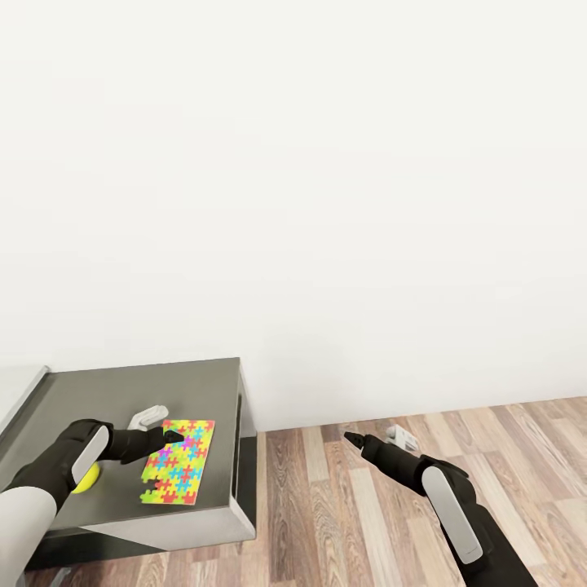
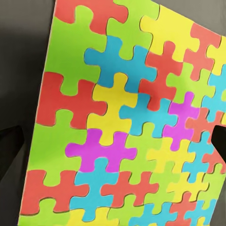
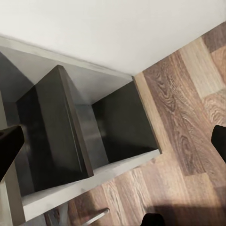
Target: Put all the toys in the child's room - the three board games (two on the bed and one on the table), the two jigsaw puzzles on the table, and the tennis ball on the table - inside the toy box on the table in the child's room.
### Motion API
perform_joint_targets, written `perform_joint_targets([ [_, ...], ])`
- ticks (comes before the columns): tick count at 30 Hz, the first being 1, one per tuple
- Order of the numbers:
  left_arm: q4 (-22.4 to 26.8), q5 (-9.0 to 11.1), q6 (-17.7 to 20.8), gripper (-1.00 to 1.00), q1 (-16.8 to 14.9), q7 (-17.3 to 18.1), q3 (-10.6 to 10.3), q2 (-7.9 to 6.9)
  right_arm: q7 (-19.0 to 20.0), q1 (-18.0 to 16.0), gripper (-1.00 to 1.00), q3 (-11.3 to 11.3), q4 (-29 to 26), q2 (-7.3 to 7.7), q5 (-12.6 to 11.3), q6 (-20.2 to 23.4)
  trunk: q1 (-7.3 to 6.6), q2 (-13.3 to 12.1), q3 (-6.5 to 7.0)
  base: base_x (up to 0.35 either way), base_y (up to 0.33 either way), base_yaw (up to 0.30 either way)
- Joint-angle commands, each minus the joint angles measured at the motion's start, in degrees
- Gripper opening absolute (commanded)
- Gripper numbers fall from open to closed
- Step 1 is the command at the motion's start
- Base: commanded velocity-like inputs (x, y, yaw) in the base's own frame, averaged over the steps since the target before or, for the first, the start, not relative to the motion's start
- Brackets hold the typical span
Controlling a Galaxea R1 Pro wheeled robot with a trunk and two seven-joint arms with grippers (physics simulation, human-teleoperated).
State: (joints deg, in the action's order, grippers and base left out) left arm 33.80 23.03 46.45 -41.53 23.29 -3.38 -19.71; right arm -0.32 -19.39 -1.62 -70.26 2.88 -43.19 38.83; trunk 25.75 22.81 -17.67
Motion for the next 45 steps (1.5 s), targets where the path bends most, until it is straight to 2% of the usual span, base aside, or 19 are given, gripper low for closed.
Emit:
perform_joint_targets([
  [1,0.0,0.0,0.1,1.0,0.0,0.2,-0.2,-0.06,0.0,0.0,1.0,-0.1,-0.1,0.03,0.0,0.2,0.03,0.1,-0.1,0.0,-0.008,0.0],
  [9,0.0,0.0,0.1,1.0,0.0,0.2,-0.2,-0.06,0.0,0.0,1.0,-0.1,-0.1,-0.03,0.0,0.2,0.03,0.1,-0.1,0.0,-0.01,0.0],
  [25,0.0,0.0,0.1,1.0,0.0,0.2,-0.2,-0.06,0.0,0.0,1.0,-0.3,-0.1,-0.55,0.2,0.1,0.03,0.1,-0.1,0.0,-0.122,0.0],
  [40,0.0,0.0,0.2,1.0,0.0,0.2,-0.2,-0.06,-0.2,-0.2,1.0,-0.5,0.4,-0.75,-0.1,0.6,0.03,0.1,-0.1,0.0,-0.006,0.0],
  [45,0.0,0.0,0.1,1.0,0.0,0.2,-0.2,-0.04,-0.5,-2.5,1.0,-0.6,3.4,-0.97,-0.2,2.2,0.03,0.1,-0.1,0.0,0.0,0.0],
])
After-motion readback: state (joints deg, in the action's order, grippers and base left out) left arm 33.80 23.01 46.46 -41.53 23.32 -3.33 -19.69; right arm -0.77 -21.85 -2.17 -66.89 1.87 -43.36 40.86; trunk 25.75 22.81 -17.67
